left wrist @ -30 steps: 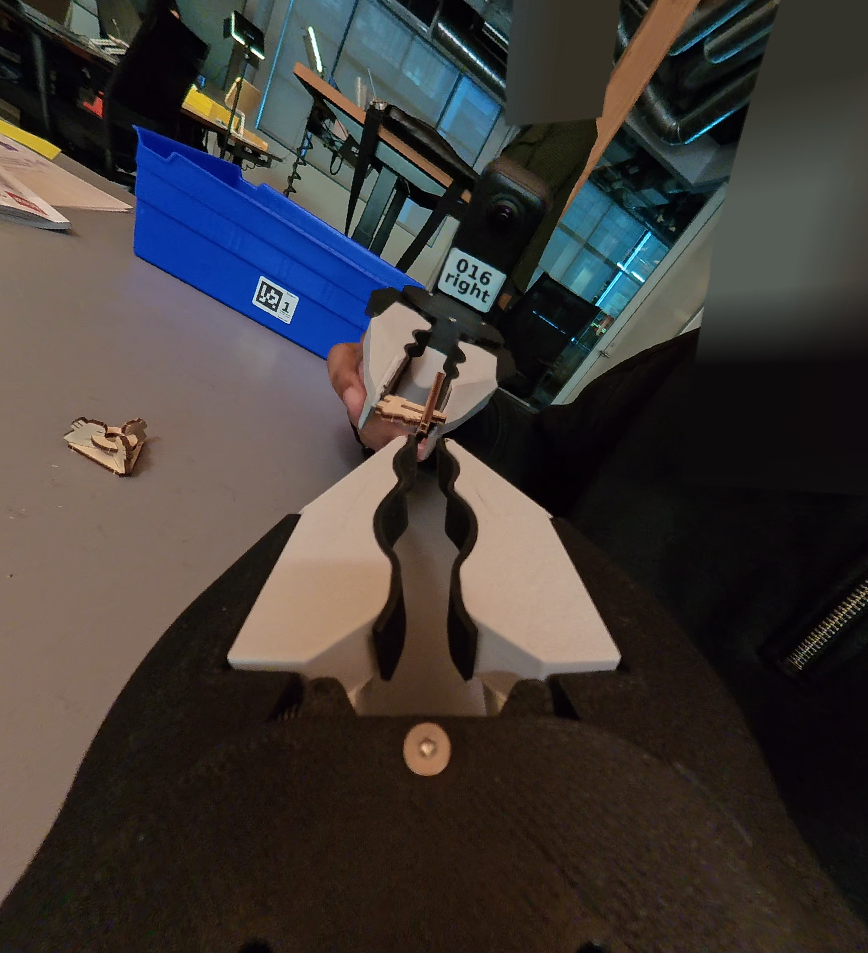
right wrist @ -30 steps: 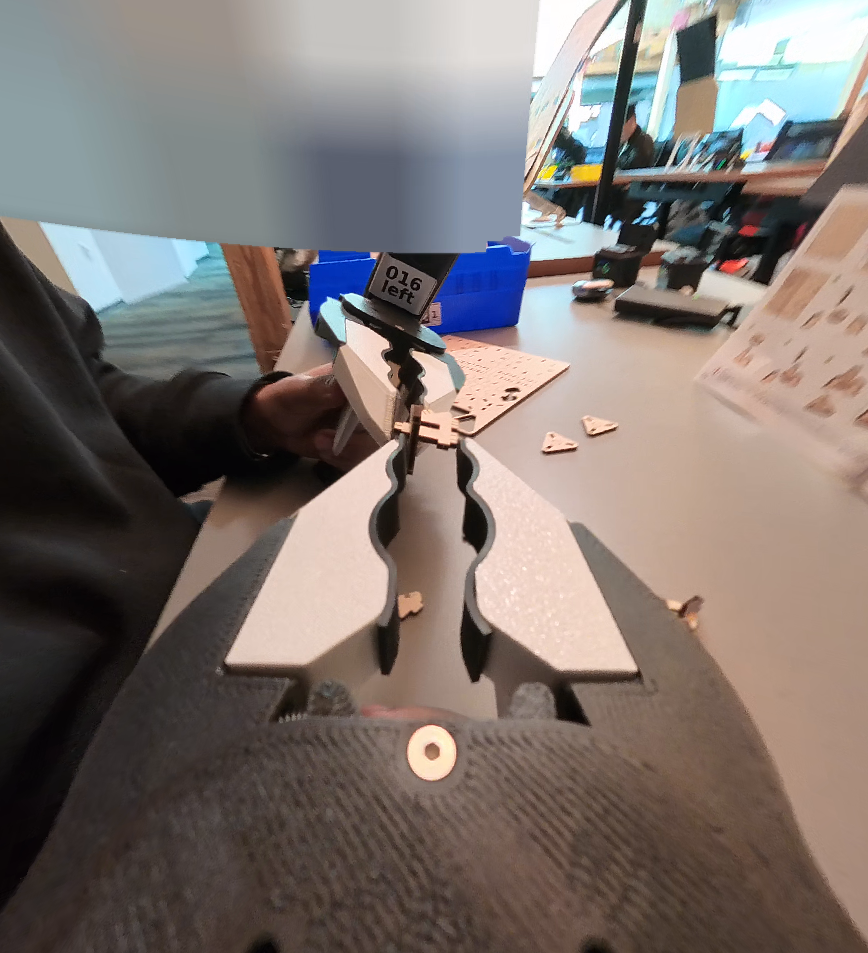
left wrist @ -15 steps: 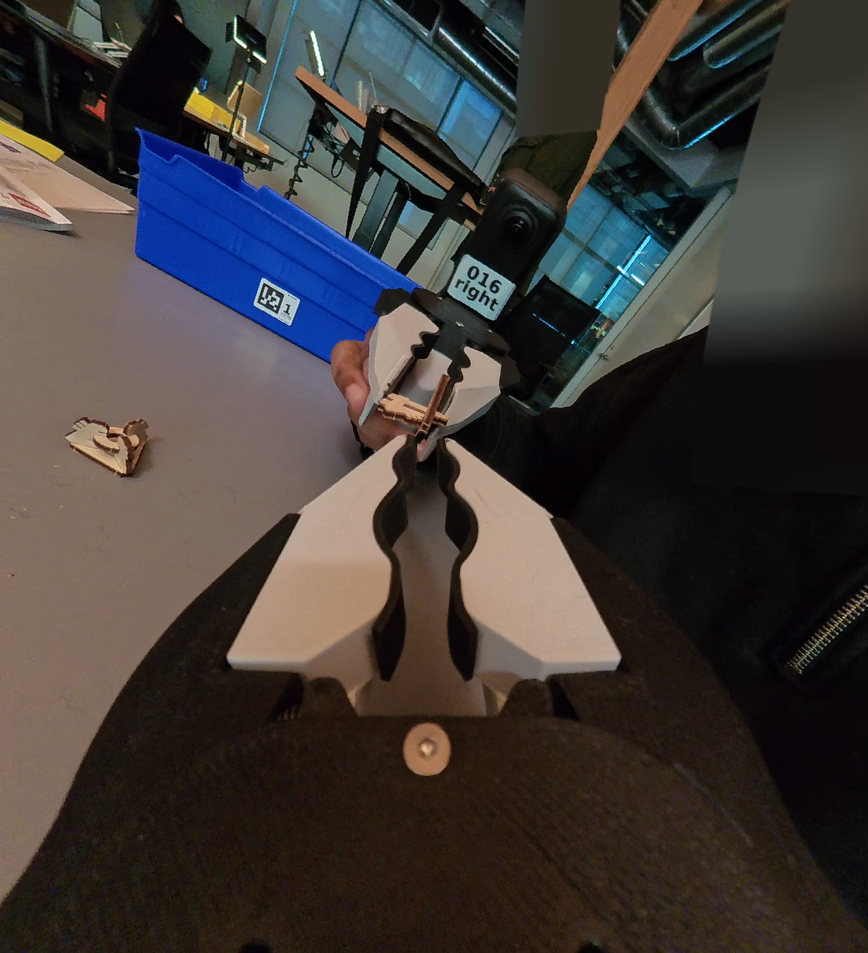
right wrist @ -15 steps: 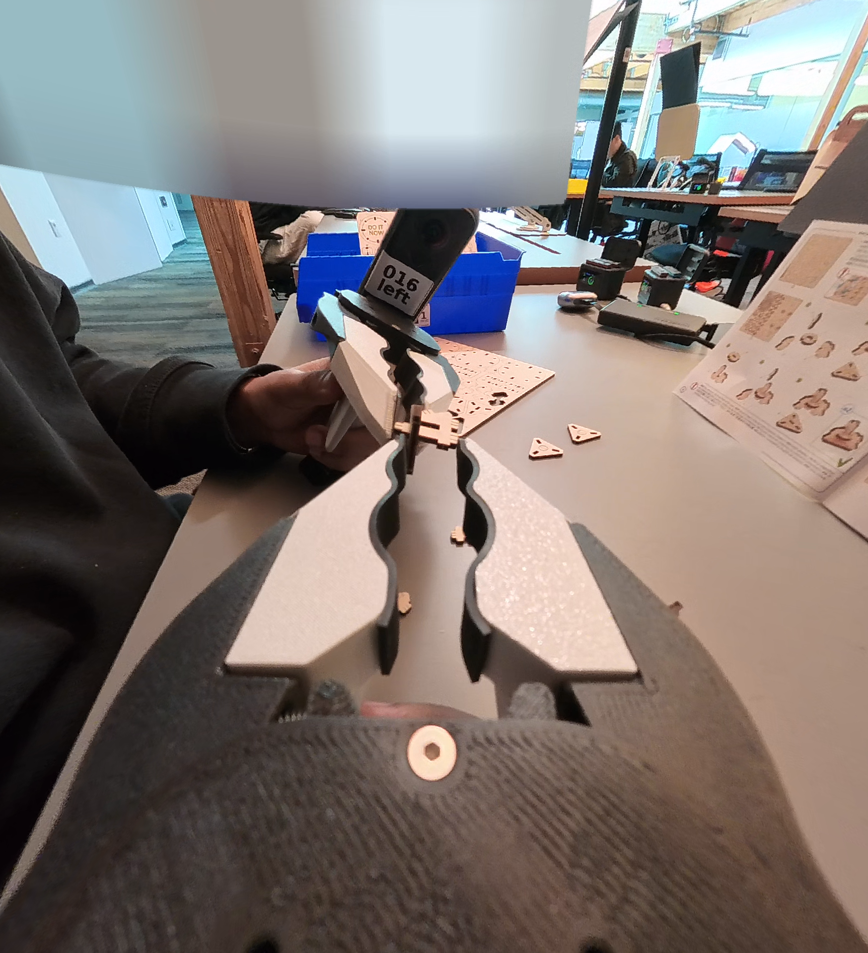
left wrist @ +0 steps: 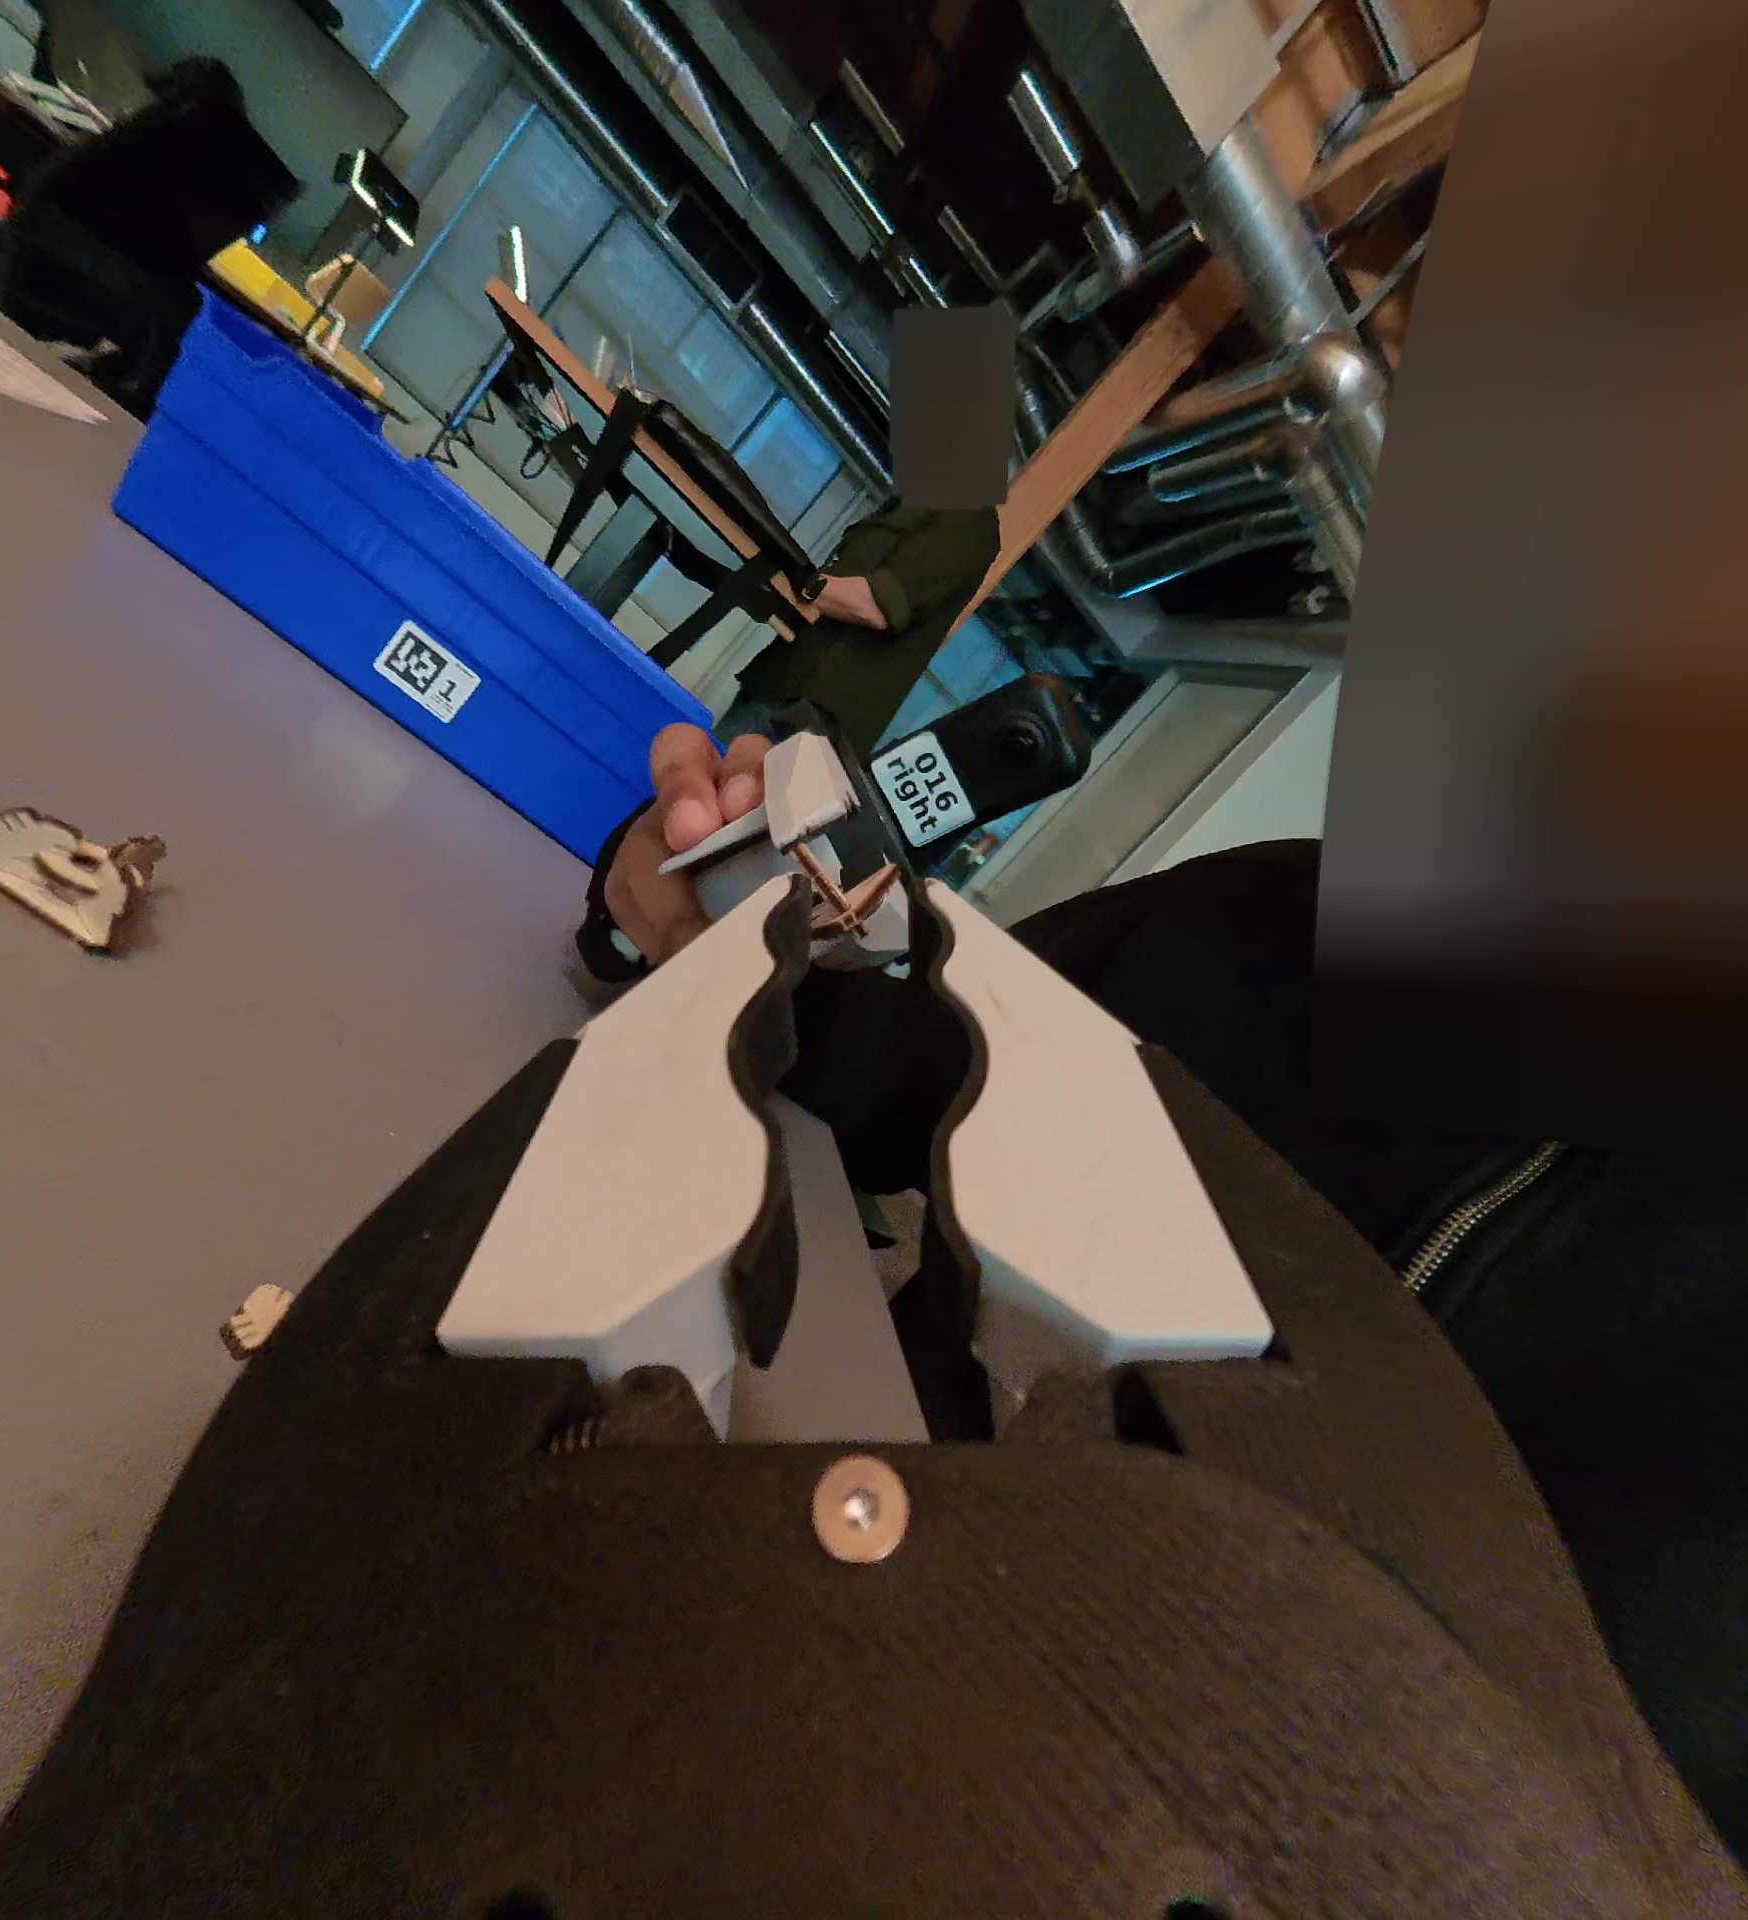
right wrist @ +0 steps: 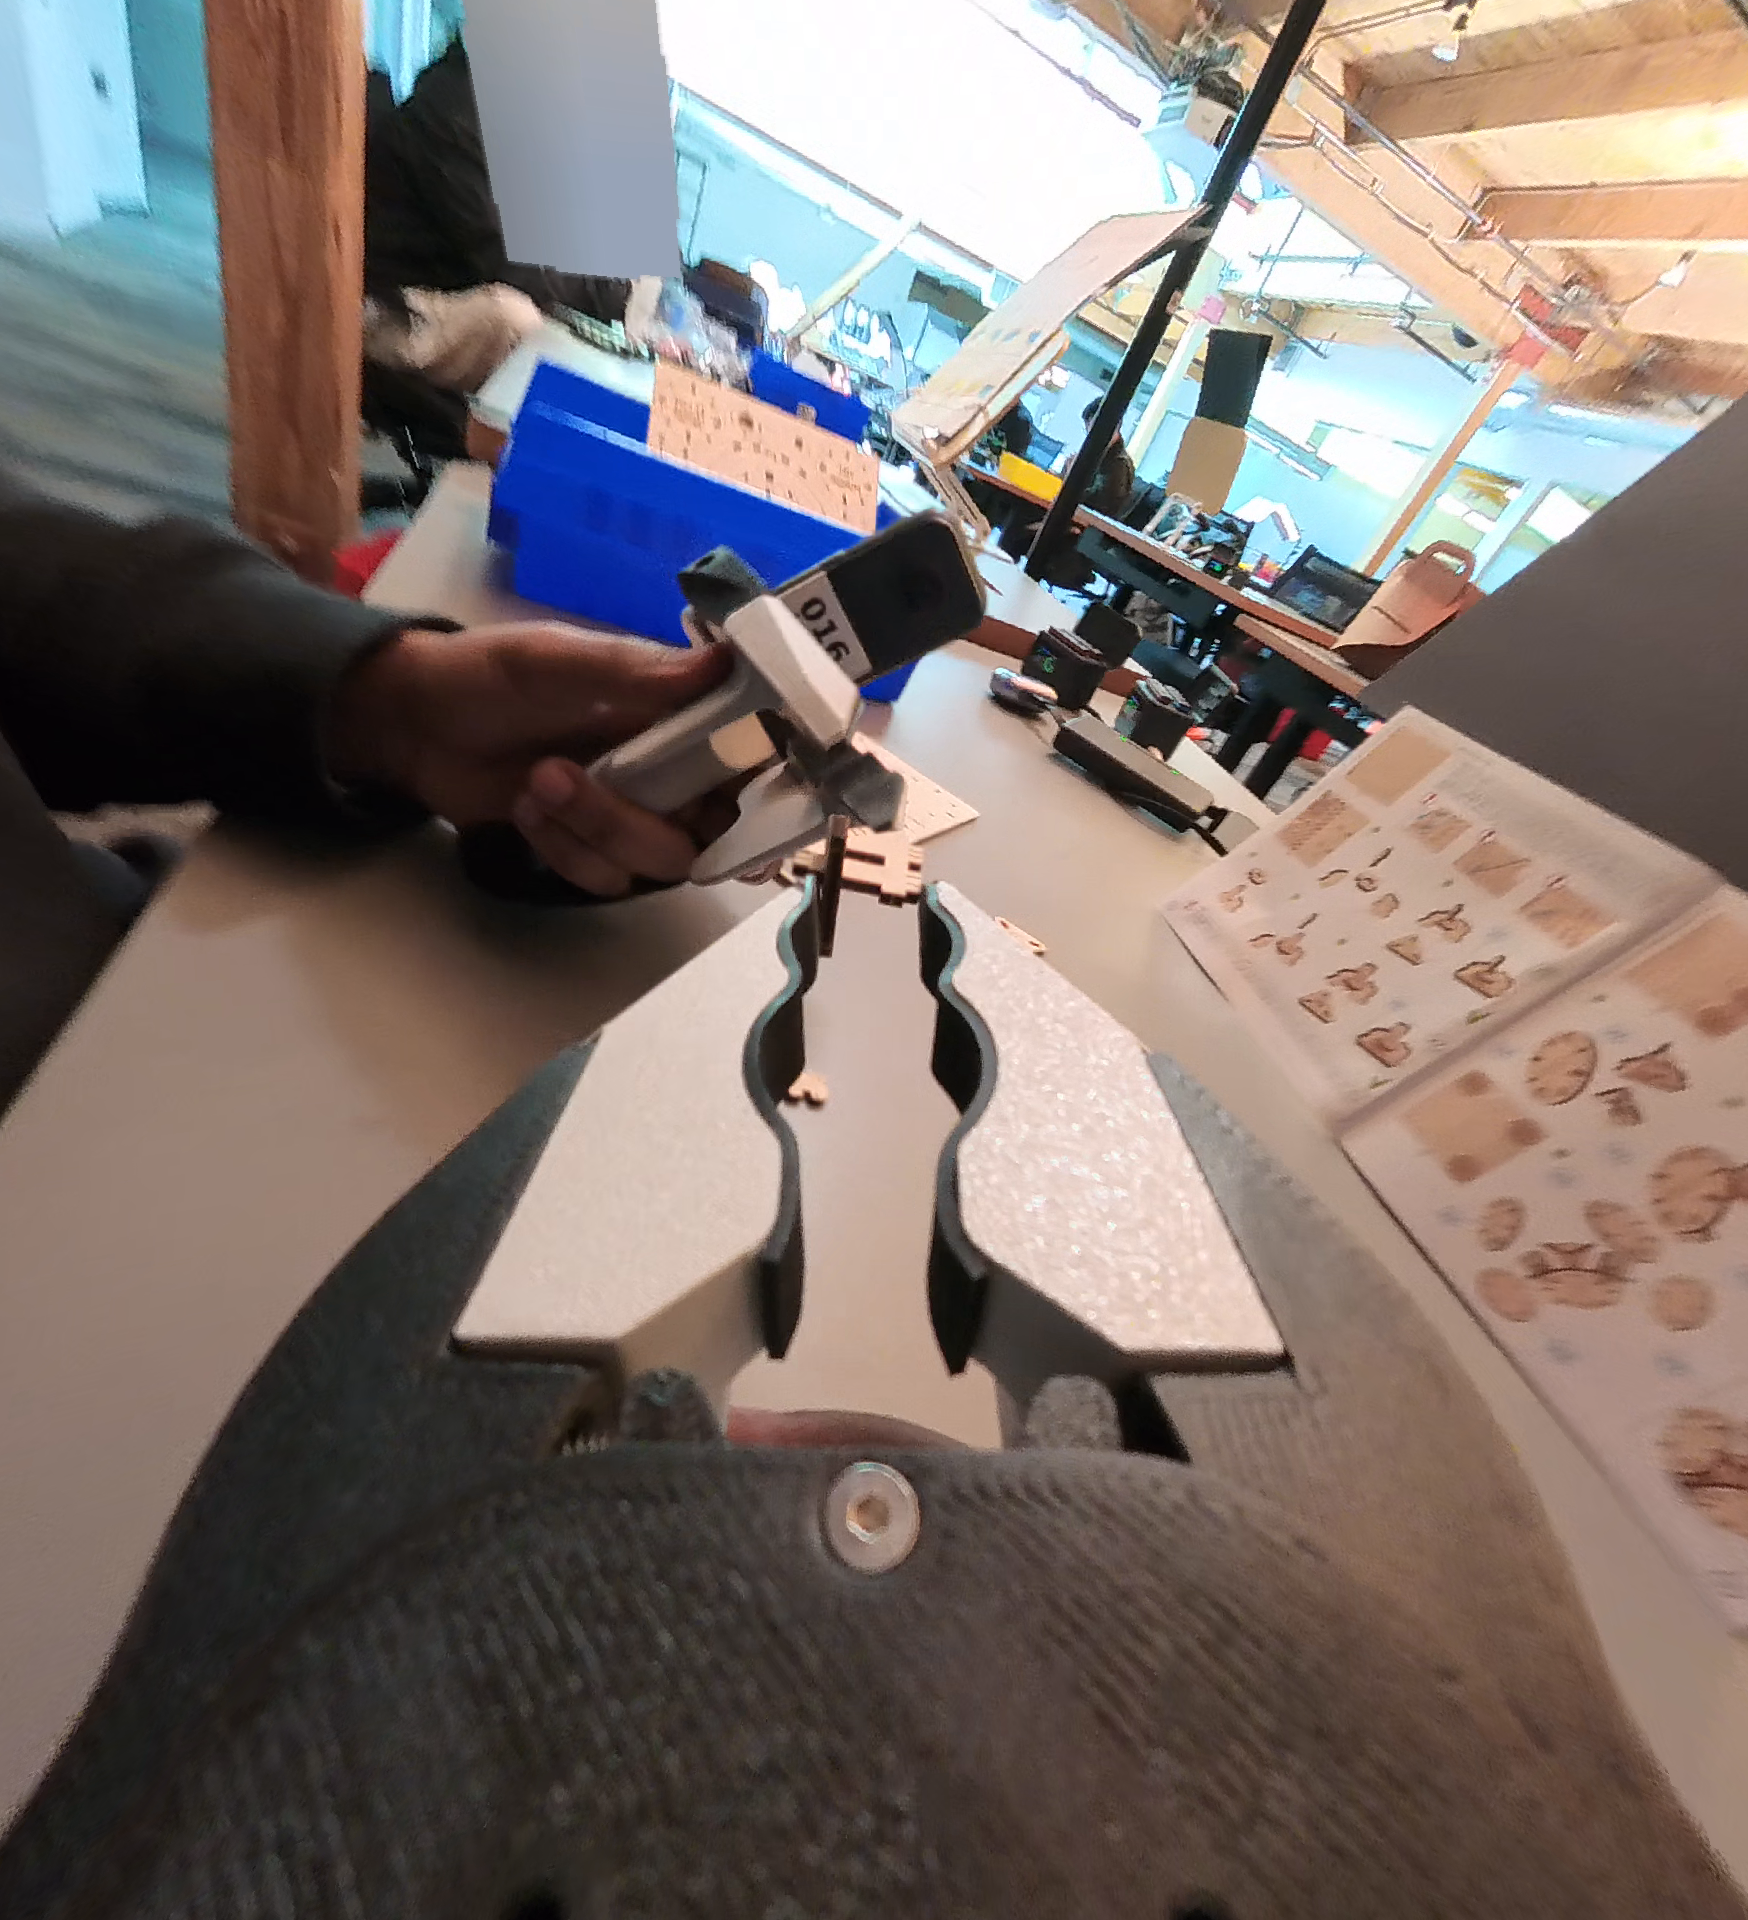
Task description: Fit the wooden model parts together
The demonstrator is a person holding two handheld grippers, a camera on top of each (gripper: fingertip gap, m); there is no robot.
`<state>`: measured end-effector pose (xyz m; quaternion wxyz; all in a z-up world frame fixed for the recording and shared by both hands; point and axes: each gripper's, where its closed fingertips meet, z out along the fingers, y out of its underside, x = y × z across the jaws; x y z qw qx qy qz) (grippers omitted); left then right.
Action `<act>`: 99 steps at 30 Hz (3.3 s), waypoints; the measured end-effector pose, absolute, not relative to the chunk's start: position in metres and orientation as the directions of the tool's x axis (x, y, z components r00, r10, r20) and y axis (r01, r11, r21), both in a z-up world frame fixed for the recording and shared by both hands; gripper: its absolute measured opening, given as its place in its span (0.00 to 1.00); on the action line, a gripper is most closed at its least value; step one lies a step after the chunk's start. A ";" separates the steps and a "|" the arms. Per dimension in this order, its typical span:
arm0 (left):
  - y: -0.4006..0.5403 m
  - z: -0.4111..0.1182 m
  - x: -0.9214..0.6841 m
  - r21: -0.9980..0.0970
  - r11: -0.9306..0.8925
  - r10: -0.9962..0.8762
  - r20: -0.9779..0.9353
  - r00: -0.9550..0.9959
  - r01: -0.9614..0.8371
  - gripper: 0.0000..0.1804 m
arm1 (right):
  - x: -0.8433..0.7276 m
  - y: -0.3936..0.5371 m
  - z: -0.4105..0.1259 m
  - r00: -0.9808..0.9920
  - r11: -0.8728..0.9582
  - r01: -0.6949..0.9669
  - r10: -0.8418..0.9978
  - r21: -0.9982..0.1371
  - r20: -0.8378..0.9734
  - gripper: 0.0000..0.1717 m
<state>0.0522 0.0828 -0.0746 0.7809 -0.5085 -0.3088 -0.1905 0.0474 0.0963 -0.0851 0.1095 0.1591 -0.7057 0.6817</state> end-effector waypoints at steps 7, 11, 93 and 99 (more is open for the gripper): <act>0.087 -0.087 0.051 -0.575 0.381 -0.060 0.766 0.640 0.724 0.12 | 0.051 0.093 -0.093 -0.938 0.047 -0.336 -0.107 -0.941 0.329 0.10; 0.083 -0.085 0.048 -0.540 0.408 -0.090 0.779 0.620 0.737 0.13 | 0.048 0.089 -0.096 -0.975 0.120 0.076 -0.200 -0.990 -0.099 0.10; 0.095 -0.102 0.049 -0.865 0.185 0.356 0.501 0.789 0.466 0.00 | 0.009 0.098 -0.074 -0.913 0.017 0.381 -0.152 -0.924 -0.379 0.17; 0.075 -0.087 0.043 -0.764 0.374 0.239 0.628 0.741 0.526 0.00 | -0.001 0.097 -0.082 -0.896 0.031 0.429 -0.114 -0.903 -0.429 0.17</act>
